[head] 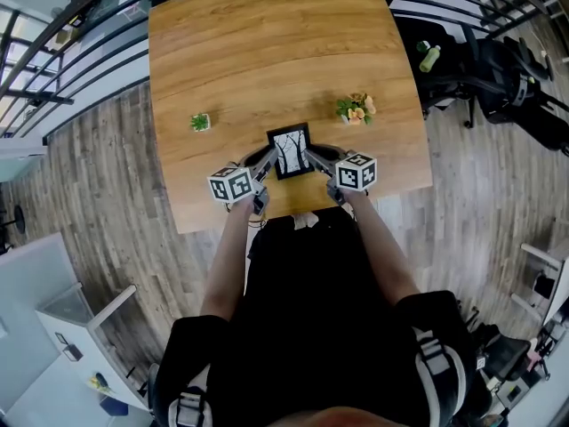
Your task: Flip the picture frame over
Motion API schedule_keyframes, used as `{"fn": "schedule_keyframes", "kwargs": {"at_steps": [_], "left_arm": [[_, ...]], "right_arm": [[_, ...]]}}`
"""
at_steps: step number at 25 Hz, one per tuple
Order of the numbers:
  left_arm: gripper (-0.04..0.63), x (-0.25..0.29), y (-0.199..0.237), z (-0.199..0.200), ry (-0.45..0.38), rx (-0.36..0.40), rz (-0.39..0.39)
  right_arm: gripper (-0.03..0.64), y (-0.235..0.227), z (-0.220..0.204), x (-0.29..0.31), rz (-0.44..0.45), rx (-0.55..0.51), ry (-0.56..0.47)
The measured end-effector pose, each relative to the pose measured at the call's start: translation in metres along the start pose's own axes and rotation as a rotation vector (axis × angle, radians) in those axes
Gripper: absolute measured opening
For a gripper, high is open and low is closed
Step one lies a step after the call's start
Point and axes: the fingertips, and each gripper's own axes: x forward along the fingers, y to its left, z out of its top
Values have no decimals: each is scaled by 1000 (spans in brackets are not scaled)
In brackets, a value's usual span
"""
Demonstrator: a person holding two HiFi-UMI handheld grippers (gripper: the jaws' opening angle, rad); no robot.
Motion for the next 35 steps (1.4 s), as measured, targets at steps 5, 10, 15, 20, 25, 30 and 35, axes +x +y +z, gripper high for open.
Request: {"fn": "schedule_keyframes", "kwargs": {"at_steps": [5,10,15,20,25,30,35], "left_arm": [[90,4,11,0,17,23,41],[91,10,27,-6,43,32,81],[91,19,38,-13,71,46,107],[92,25,49,-18,103,79,135],[92,28,64,-21,131,96,163],[92,30,76,-23,144,100,169],[92,32,86,-25,160,119,181]], "right_arm": [[89,-5,-3,9,-30,-2,11],[89,-15,-9,18,-64,-5,38],[89,-27,-17,24,-89,-6,57],[89,-35,-22,30,-108,-14,73],[89,-42,-27,41,-121,-28,92],[89,-48,-31,50,-134,-24,93],[89,-52,-35,57,-157,-33,82]]}}
